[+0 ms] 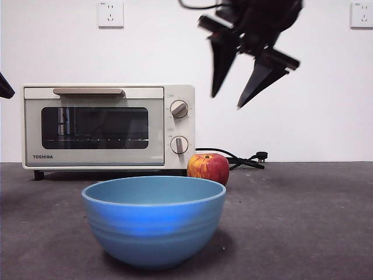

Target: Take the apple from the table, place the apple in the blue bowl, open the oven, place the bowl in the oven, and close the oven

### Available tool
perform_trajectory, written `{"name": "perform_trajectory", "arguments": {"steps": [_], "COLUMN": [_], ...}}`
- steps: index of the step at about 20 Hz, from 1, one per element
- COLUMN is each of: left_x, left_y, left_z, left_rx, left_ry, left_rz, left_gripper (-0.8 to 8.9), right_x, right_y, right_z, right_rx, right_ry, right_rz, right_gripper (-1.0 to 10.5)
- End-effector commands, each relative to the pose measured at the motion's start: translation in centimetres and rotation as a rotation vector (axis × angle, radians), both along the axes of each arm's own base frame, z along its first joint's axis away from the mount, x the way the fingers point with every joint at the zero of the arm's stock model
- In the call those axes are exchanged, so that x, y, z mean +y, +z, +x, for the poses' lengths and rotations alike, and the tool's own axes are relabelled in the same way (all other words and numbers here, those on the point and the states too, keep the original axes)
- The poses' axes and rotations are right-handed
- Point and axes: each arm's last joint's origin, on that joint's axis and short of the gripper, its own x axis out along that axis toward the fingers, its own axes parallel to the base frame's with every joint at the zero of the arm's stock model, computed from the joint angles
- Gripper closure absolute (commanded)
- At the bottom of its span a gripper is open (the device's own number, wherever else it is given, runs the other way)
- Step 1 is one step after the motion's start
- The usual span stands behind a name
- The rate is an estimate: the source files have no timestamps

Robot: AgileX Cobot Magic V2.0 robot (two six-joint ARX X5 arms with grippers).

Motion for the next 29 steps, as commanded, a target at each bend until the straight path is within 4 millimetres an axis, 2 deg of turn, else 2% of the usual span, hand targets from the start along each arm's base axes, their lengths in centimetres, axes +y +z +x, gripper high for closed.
{"name": "perform_trajectory", "arguments": {"steps": [1,7,11,17,20,23,24,25,26,29], "left_x": [-0.1,-0.3,-0.5,-0.6,-0.6,-0.6,-0.6,-0.5,-0.5,-0.5], "left_y": [0.0,-0.1,-0.1,-0.1,-0.2,-0.2,-0.2,-0.2,-0.2,-0.2], "left_z": [0.0,-0.1,-0.1,-0.1,-0.2,-0.2,-0.2,-0.2,-0.2,-0.2], "left_rx": [0.002,0.003,0.005,0.012,0.020,0.020,0.019,0.019,0.019,0.021], "left_ry": [-0.012,-0.022,-0.036,-0.039,-0.039,-0.039,-0.040,-0.038,-0.038,-0.038], "left_rz": [0.002,0.002,0.002,0.003,0.003,0.004,0.005,0.007,0.007,0.007], "left_gripper": [8.18,8.18,8.18,8.18,8.18,8.18,8.18,8.18,8.18,8.18], "right_x": [1.3,3.9,4.9,5.5,5.6,5.5,5.5,5.4,5.4,5.3], "right_y": [-0.9,-4.2,-6.2,-9.8,-10.9,-11.2,-11.3,-11.3,-11.3,-11.2], "right_z": [1.4,5.7,7.8,8.7,8.8,8.6,8.6,8.4,8.3,8.2], "right_rx": [-0.007,0.015,0.017,0.100,0.141,0.170,0.177,0.196,0.209,0.213], "right_ry": [0.002,-0.040,-0.070,-0.083,-0.091,-0.093,-0.094,-0.090,-0.087,-0.082], "right_rz": [-0.036,-0.080,-0.147,-0.171,-0.172,-0.187,-0.186,-0.187,-0.192,-0.200], "right_gripper": [3.7,3.5,3.5,3.5,3.6,5.7,6.7,8.5,9.4,9.6]}}
